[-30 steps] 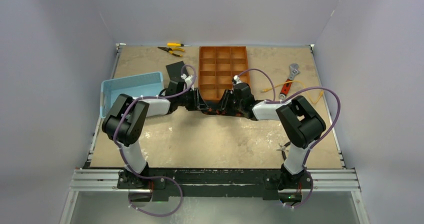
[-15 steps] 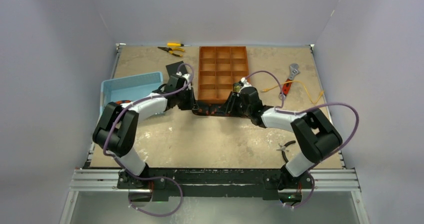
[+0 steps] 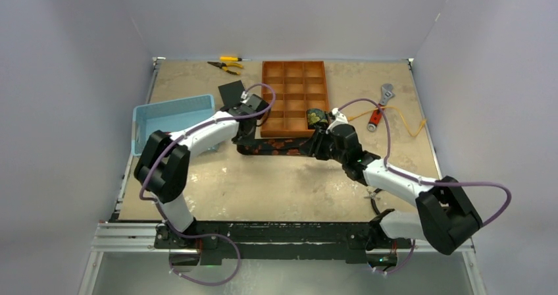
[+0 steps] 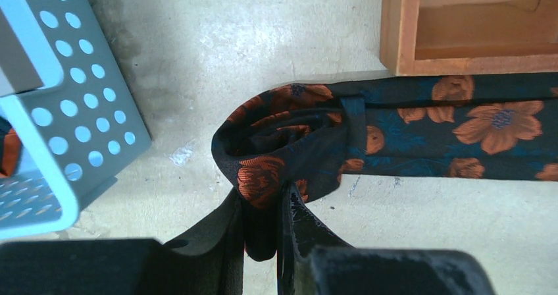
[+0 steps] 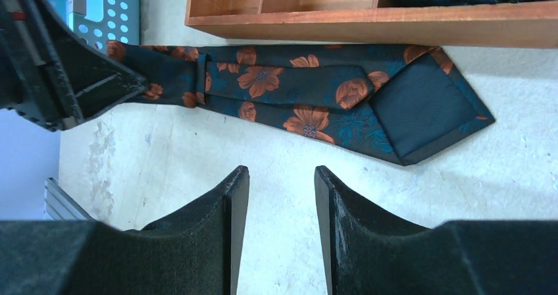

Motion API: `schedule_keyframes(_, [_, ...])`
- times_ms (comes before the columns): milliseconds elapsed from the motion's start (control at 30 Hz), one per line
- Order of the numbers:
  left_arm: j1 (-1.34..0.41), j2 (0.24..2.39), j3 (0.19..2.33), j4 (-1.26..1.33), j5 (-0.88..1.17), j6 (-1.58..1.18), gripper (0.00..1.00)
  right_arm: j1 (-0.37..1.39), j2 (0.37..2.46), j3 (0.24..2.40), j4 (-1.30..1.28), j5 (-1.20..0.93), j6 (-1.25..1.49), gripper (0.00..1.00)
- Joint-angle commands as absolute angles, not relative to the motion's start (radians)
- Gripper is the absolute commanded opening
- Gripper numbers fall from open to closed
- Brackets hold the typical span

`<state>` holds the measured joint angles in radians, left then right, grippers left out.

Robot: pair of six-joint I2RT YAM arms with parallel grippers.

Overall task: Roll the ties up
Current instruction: Roll the tie at the center of the board.

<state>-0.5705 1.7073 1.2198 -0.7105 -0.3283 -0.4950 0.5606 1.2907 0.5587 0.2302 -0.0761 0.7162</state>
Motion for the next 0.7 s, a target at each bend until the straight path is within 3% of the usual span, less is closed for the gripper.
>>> schedule_keyframes(0, [-0.639,1.796,1.302,-0.851,-0.513,-0.559,0.0,0.558,1.214,0.522,0.186,-0.055,0.699,0.45])
schedule_keyframes(333, [-0.763,1.992,1.457,-0.97,-0.69,-0.656,0.0,0.558,1.169,0.46,0.181,-0.041,0.71,0.45])
schedule_keyframes(667, [-0.852,2.049,1.599,-1.012,-0.703,-0.676,0.0,0.558,1.215,0.427,0.224,-0.021,0.715,0.45])
